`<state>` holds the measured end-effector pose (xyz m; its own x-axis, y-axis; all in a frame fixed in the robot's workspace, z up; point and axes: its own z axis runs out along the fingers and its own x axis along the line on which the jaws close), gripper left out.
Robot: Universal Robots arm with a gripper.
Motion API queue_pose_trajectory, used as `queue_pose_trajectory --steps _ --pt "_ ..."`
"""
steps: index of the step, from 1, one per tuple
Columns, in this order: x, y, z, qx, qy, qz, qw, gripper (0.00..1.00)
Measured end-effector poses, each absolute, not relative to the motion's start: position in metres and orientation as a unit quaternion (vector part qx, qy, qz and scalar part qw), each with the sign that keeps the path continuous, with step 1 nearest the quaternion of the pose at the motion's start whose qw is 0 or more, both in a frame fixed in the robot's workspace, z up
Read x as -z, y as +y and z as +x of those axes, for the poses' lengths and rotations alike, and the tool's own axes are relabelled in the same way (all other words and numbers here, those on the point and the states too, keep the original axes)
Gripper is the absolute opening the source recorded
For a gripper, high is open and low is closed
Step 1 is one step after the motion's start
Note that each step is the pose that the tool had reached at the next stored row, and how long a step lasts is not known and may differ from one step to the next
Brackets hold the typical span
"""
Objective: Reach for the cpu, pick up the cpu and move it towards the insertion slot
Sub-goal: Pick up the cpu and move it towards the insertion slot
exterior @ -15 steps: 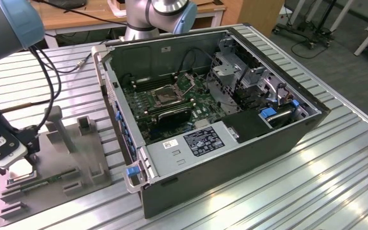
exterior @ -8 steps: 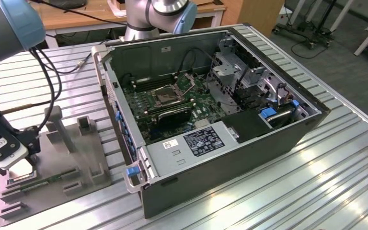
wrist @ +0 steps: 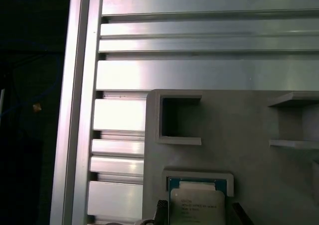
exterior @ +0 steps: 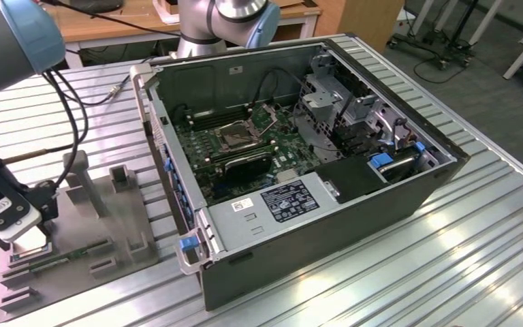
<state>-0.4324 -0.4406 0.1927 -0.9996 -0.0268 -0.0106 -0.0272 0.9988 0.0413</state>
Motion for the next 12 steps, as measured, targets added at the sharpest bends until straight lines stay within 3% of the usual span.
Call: queue_pose_trajectory --steps 12 --pt "-0.1902 -0.441 -0.4324 -0.021 1.0 -0.015 0.005 0.59"
